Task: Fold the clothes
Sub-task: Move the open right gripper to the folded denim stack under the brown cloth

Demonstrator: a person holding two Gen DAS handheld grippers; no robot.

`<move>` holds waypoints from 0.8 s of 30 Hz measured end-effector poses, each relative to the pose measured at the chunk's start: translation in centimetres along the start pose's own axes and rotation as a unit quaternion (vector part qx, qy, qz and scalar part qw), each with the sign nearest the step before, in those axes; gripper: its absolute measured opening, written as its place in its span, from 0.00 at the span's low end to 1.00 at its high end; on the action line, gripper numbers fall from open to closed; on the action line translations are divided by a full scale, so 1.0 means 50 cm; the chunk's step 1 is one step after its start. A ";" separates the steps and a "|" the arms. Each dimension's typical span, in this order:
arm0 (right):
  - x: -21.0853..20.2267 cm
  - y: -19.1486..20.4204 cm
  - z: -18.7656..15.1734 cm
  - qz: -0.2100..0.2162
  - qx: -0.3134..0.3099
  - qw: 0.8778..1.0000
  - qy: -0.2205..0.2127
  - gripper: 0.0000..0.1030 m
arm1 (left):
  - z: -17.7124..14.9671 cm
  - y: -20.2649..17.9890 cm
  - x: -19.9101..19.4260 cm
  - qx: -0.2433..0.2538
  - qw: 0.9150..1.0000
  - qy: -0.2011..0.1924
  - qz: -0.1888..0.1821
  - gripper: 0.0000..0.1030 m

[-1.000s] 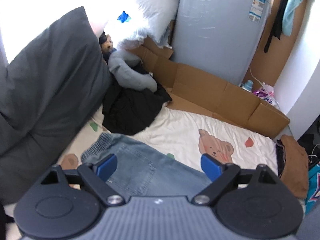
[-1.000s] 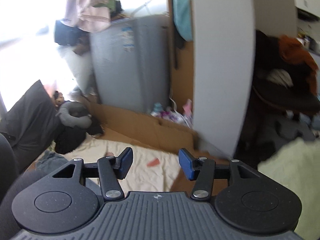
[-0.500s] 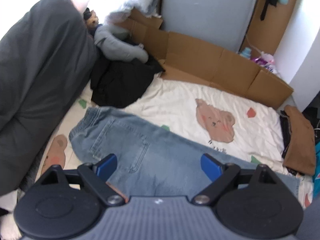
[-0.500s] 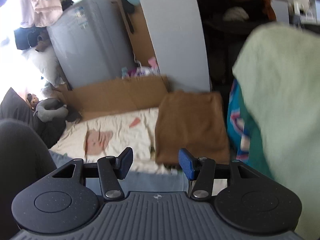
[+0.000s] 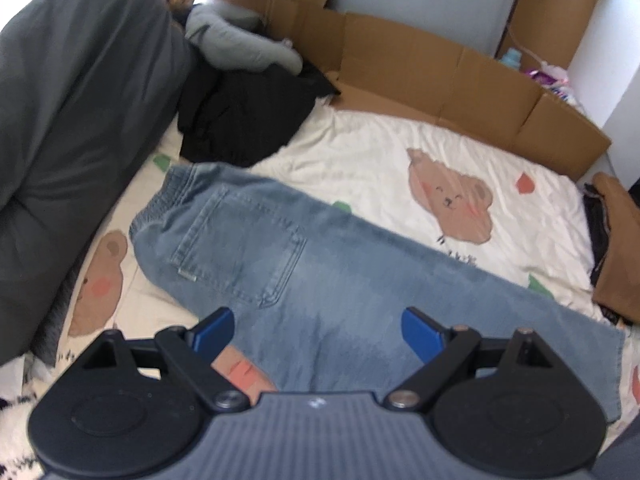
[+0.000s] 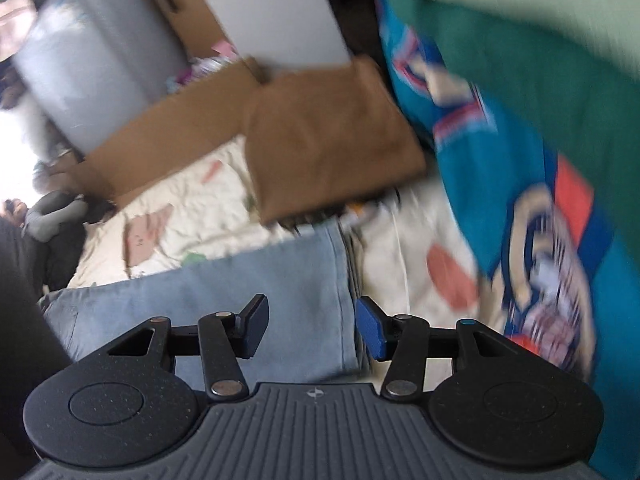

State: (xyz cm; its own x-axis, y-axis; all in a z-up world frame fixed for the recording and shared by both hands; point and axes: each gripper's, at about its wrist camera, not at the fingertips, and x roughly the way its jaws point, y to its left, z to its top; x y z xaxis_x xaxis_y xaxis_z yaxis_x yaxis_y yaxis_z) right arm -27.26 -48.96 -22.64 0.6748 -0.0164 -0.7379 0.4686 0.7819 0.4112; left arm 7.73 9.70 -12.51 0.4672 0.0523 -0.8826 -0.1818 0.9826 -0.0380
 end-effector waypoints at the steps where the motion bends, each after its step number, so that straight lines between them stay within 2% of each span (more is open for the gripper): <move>1: 0.013 -0.010 -0.013 -0.003 0.010 1.000 0.005 0.54 | -0.002 0.002 0.004 -0.005 1.000 0.002 0.000 0.89; 6: 0.087 -0.062 -0.056 0.002 0.087 0.996 0.022 0.54 | -0.011 0.007 0.023 -0.001 1.000 0.006 0.005 0.89; 11: 0.150 -0.109 -0.094 -0.007 0.161 0.986 0.032 0.54 | -0.031 0.020 0.046 -0.002 1.000 0.022 0.014 0.89; 16: 0.186 -0.128 -0.129 0.000 0.194 0.980 0.039 0.54 | -0.039 0.043 0.064 -0.013 0.999 0.028 0.020 0.90; 21: 0.210 -0.130 -0.144 0.034 0.217 0.975 0.040 0.55 | -0.045 0.067 0.092 -0.033 0.998 0.038 0.045 0.90; 24: 0.232 -0.137 -0.155 0.040 0.238 0.969 0.045 0.56 | -0.046 0.077 0.108 -0.042 0.997 0.047 0.053 0.89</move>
State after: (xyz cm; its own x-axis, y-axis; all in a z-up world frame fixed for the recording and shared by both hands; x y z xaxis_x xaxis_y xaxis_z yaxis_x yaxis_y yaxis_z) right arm -27.04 -49.70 -38.17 0.6773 0.1049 -0.7282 0.6410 0.4016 0.6541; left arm 7.54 13.35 -18.49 0.3597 0.1352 -0.9232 -0.3000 0.9537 0.0228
